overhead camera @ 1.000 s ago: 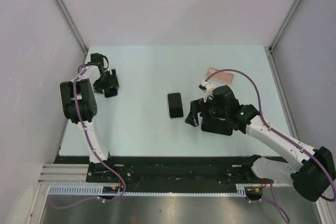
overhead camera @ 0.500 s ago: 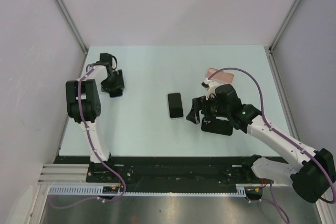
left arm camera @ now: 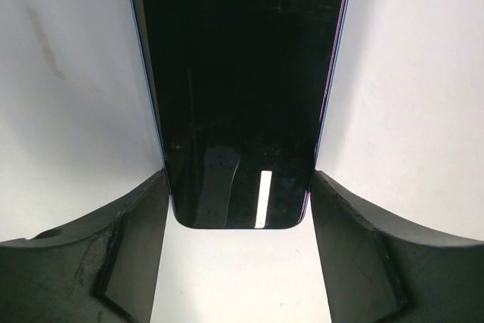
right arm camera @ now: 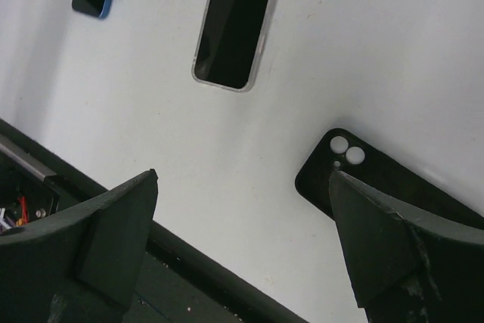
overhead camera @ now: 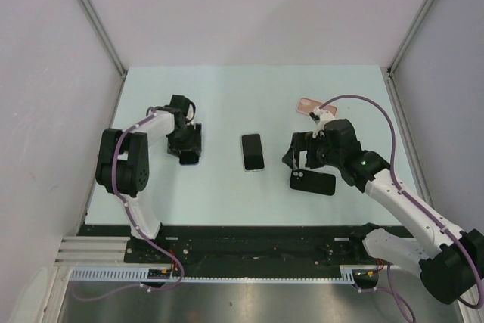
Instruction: Put the phone into the phone case
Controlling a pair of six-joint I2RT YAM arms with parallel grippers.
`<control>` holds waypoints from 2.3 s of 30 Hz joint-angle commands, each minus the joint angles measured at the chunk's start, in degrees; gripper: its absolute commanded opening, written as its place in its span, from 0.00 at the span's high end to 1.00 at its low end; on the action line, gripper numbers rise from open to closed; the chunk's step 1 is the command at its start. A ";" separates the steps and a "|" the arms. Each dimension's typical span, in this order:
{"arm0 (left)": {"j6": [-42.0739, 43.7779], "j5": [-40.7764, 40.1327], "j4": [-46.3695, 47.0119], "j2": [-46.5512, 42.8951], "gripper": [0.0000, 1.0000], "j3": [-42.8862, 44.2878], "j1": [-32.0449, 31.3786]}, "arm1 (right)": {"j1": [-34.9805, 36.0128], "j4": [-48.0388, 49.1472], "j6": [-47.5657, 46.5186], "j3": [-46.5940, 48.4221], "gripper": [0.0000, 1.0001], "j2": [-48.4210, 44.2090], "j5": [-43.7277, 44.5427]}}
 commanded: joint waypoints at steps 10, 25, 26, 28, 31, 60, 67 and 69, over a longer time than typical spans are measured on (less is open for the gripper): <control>-9.45 6.03 -1.41 -11.70 0.29 -17.28 -15.71 | -4.14 3.11 -0.30 0.48 0.03 3.55 10.48; -8.76 6.74 -1.05 -19.88 0.02 -14.39 -18.09 | -5.28 -0.21 -9.52 2.94 0.36 12.34 13.12; -8.75 6.22 -1.14 -20.40 0.01 -14.12 -18.09 | -5.28 -0.21 -11.27 3.03 0.38 12.69 12.77; -8.75 4.47 -0.44 -22.25 0.00 -14.29 -18.09 | -5.28 0.14 -19.08 3.03 0.37 13.83 9.10; -9.19 1.56 1.23 -26.20 0.00 -15.34 -18.09 | -5.36 -0.03 -26.83 3.03 0.36 14.71 10.48; -10.07 -0.03 3.43 -37.99 0.00 -17.28 -17.92 | -10.73 -1.44 -51.54 5.49 0.52 33.34 -10.00; -9.81 0.41 3.52 -38.51 0.00 -17.63 -17.74 | -10.64 -0.30 -50.14 5.75 0.69 35.63 -8.51; -9.72 0.76 3.87 -38.86 0.00 -17.72 -17.74 | -10.64 -0.73 -49.70 6.19 0.74 36.07 -8.24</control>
